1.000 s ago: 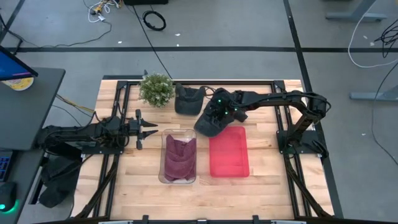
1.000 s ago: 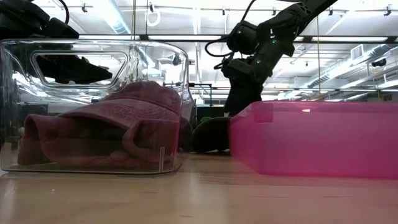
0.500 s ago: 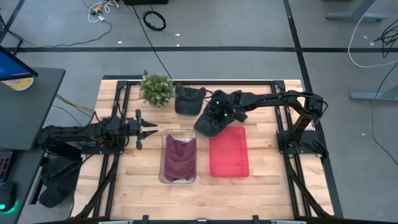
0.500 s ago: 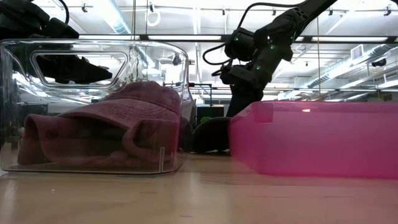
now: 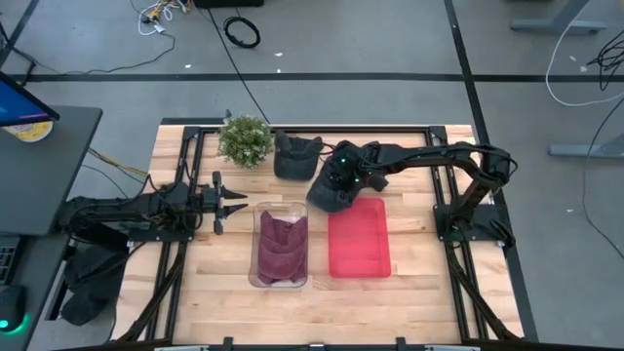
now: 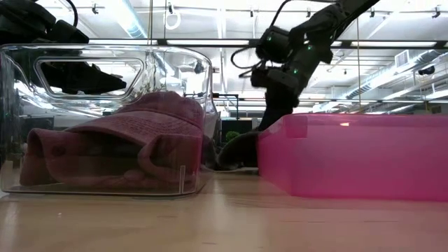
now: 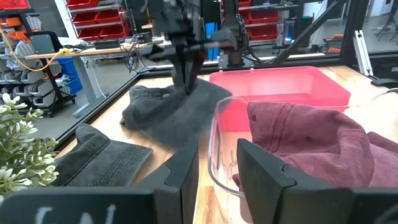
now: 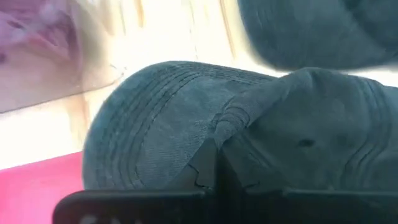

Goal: Pick & Place hat
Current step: Put the black cap into the red bin

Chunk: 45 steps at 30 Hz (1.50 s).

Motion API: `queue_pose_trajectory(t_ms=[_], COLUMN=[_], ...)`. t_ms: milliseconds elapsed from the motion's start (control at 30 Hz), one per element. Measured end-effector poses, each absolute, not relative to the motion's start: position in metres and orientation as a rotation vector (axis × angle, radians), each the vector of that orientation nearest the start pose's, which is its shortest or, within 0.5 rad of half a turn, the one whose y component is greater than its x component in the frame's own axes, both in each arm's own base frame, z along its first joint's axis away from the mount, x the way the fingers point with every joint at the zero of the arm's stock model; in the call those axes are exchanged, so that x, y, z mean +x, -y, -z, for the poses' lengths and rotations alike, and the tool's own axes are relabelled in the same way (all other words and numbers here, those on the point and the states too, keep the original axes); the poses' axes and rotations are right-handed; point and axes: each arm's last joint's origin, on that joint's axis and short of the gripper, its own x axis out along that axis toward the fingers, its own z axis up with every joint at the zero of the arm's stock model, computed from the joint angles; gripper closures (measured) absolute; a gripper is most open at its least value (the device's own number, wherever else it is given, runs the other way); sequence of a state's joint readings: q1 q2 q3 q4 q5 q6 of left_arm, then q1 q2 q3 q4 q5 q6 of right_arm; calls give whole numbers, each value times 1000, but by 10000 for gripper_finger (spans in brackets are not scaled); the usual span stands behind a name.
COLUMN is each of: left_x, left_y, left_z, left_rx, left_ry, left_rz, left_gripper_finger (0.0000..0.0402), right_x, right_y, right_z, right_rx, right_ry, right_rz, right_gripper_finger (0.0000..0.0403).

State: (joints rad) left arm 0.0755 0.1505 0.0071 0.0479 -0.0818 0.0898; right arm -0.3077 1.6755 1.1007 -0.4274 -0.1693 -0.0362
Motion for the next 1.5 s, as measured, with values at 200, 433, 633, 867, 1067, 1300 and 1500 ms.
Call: queue_pose_trajectory(t_ms=[200,433,633,867,1067,1300,1500], left_x=[106,106,106,106,106,106,106], left_y=[-10,-10,-10,-10,-10,-10,-10], left_z=[-158,-158,-158,-158,-158,-158,-158], left_rx=[90,90,90,90,90,90,90], left_ry=[-103,-103,-103,-102,-103,-102,-102], left_rz=[-153,-153,-153,-153,-153,-153,-153], left_gripper_finger=[287,287,287,287,287,287,287], right_x=[312,302,298,296,294,288,267], right_y=[89,55,22,-7,-24,-47,-66], right_z=[-233,-248,-249,-248,-247,-250,-258], right_rx=[141,9,-119,-173,-187,-254,-313], right_ry=[-904,-931,-980,-994,-1009,-1007,-925], right_rz=[81,-63,-212,-308,-356,-385,-382], right_gripper_finger=[399,400,401,401,401,401,401])
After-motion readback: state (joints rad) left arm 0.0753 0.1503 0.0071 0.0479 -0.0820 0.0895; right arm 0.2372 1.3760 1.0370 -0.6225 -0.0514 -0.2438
